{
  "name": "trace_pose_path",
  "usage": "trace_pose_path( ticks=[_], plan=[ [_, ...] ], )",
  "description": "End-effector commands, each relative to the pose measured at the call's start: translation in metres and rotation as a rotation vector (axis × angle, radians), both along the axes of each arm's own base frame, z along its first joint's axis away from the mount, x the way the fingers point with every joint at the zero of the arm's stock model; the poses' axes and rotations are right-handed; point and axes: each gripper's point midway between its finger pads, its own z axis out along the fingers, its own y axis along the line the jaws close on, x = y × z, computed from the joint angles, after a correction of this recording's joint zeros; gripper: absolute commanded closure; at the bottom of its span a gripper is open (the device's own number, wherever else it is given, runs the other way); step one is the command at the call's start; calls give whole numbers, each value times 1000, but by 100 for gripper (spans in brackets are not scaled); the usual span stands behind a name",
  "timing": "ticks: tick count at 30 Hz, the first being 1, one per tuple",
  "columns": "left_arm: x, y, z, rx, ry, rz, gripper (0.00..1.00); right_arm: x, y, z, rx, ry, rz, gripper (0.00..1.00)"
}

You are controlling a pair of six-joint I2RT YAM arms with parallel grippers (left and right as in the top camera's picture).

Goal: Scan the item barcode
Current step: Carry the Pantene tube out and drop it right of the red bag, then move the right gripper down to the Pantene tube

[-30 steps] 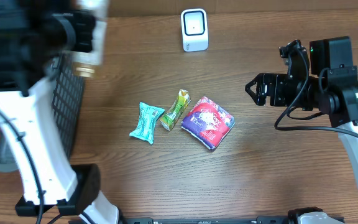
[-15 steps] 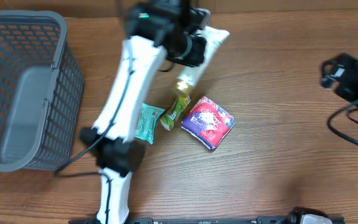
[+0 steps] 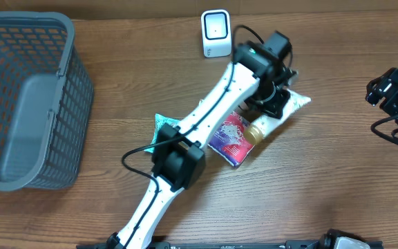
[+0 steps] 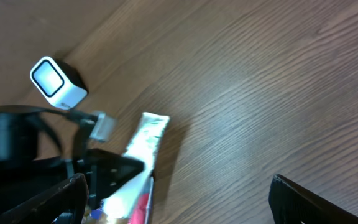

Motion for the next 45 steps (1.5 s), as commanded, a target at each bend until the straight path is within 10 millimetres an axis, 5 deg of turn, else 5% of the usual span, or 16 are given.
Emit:
trace_pose_path(
  ticks=[1,3,7,11,15,20,23,28,31,39,45],
  plan=[
    [-6,-10,-7,-9,22,-7,91,1,-3,0,-4,7,-13,6],
    [-9,-13,-11,-3,22,-15,82,1,-3,-3,-3,19,-10,6],
    [-6,-17,-9,-20,7,-18,50,0,-3,-7,-2,41,-3,4],
    [3,-13,4,-46,-23,-21,46,-1,-3,-10,2,58,-3,2],
    [32,10,58,-106,-116,32,48,-4,1,-17,10,94,25,1],
    [70,80,168,-215,-316,172,49,-3,17,-35,90,144,79,1],
    [70,154,242,-256,-437,301,51,-3,31,-55,127,191,122,8],
    [46,235,303,-251,-569,424,51,-1,43,-74,137,226,157,12],
    [34,262,330,-241,-658,476,50,1,47,-74,142,220,162,12],
    [12,313,362,-68,-842,620,49,4,46,-73,154,211,136,11],
    [-3,330,340,31,-752,705,46,6,46,-72,156,203,129,12]
  ],
)
